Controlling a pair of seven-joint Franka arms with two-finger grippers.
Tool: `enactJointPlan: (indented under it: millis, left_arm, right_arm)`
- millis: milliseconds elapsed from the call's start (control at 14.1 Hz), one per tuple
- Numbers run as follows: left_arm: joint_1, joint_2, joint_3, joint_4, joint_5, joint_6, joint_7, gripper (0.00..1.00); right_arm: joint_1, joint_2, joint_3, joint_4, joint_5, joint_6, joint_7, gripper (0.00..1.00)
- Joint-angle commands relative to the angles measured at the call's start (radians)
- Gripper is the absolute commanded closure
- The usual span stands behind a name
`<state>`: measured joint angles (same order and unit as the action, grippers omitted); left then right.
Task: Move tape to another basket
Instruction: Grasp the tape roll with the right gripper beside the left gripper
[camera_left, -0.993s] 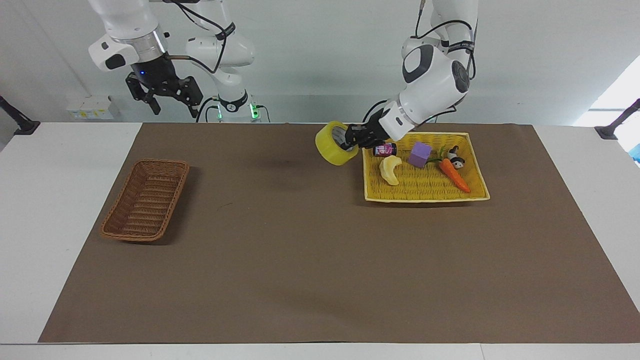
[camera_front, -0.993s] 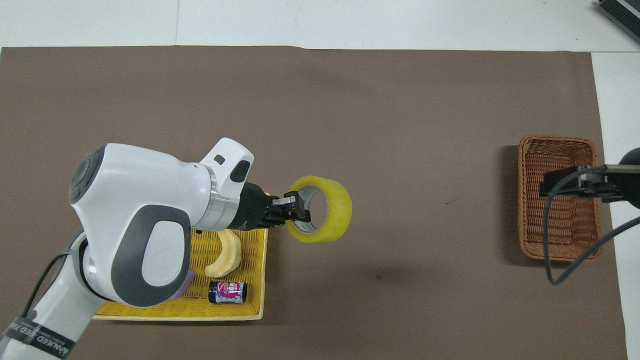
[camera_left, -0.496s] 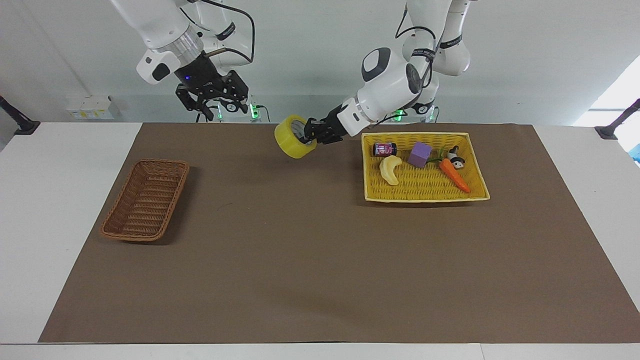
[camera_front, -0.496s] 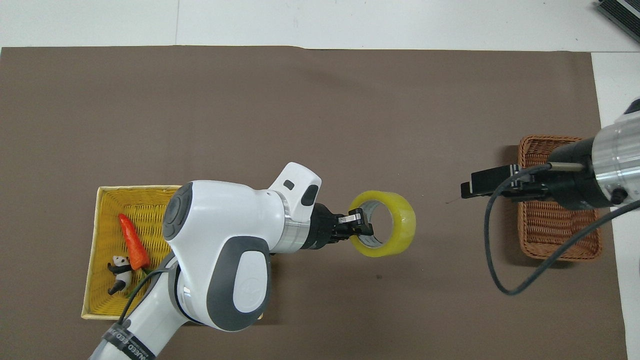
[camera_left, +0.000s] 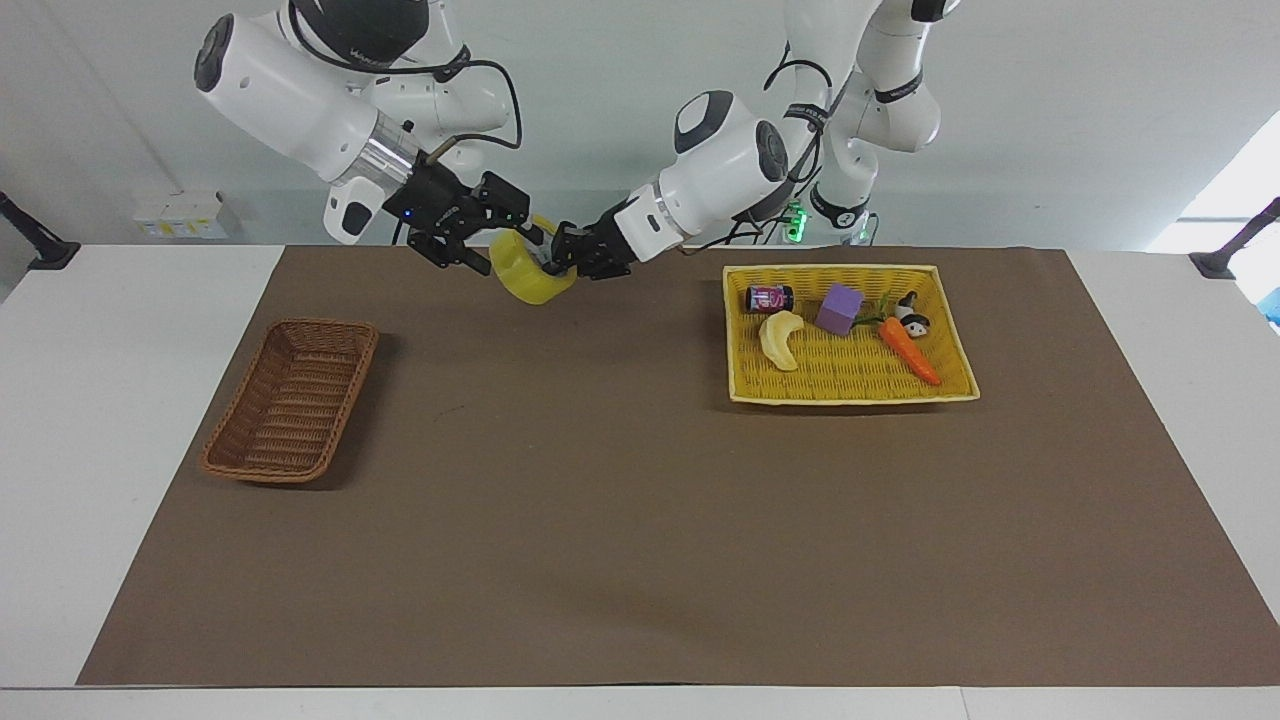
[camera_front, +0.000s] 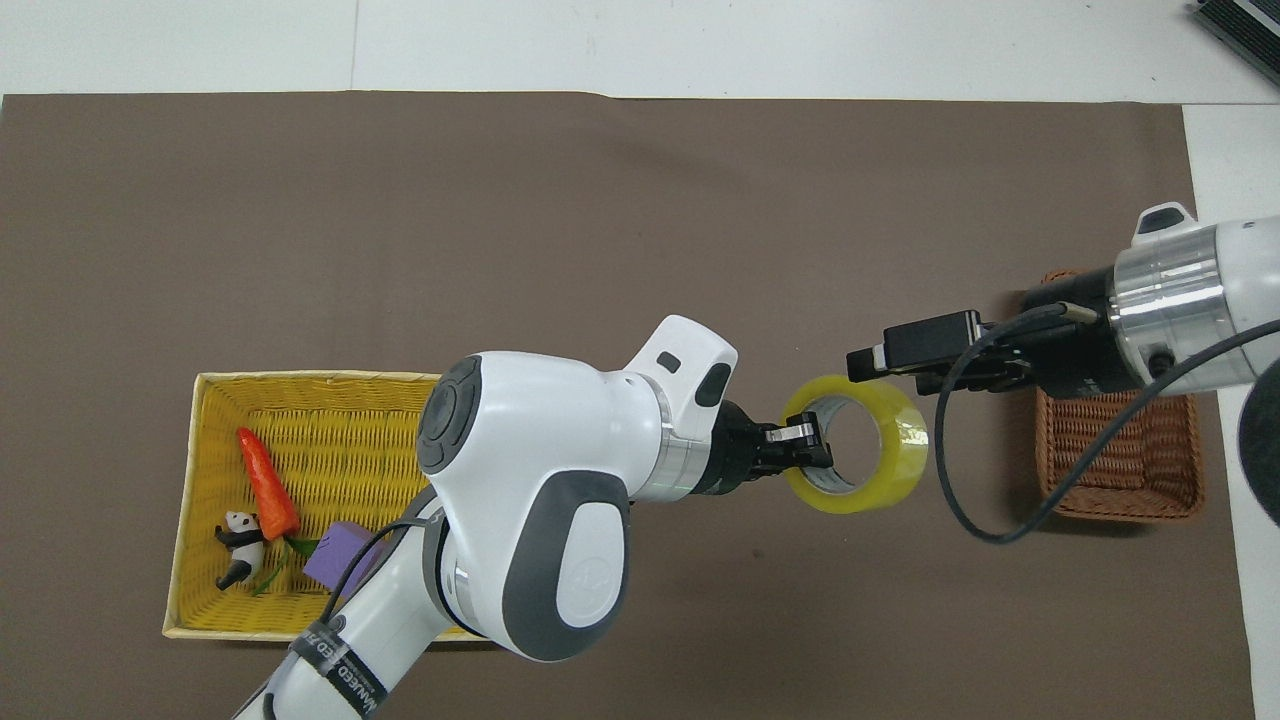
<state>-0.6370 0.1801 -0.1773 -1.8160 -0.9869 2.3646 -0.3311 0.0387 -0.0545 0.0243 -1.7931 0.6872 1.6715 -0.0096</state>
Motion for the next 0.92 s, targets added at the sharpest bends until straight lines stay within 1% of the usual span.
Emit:
enactJointPlan:
  millis: [0,142,284,496,709,780,851]
  left_arm:
    - [-0.007,0.039,0.001,0.072,0.001,0.024,-0.016,1.00]
    - [-0.007,0.048,-0.001,0.081,0.002,0.057,-0.011,1.00]
    - [-0.007,0.056,-0.017,0.093,0.022,0.094,-0.014,1.00]
    - [-0.009,0.059,-0.019,0.095,0.033,0.094,-0.016,1.00]
    - [-0.009,0.059,-0.019,0.095,0.033,0.094,-0.014,1.00]
    - [-0.007,0.059,-0.019,0.095,0.033,0.094,-0.014,1.00]
    - [-0.007,0.059,-0.019,0.095,0.027,0.096,-0.014,1.00]
  right_arm:
    - [-0.057,-0.013,0.003,-0.025,0.034,-0.035,-0.096,0.00]
    - [-0.091,-0.015,0.003,-0.035,0.034,-0.061,-0.141,0.00]
    - [-0.080,-0.018,0.005,-0.037,0.038,-0.067,-0.123,0.00]
    - [-0.059,-0.021,0.006,-0.038,0.045,-0.082,-0.089,0.00]
    - [-0.065,-0.019,0.005,-0.038,0.045,-0.085,-0.092,0.00]
    - [-0.068,-0.018,0.005,-0.037,0.045,-0.085,-0.089,0.34]
    - [-0.068,-0.019,0.005,-0.037,0.045,-0.090,-0.087,0.72]
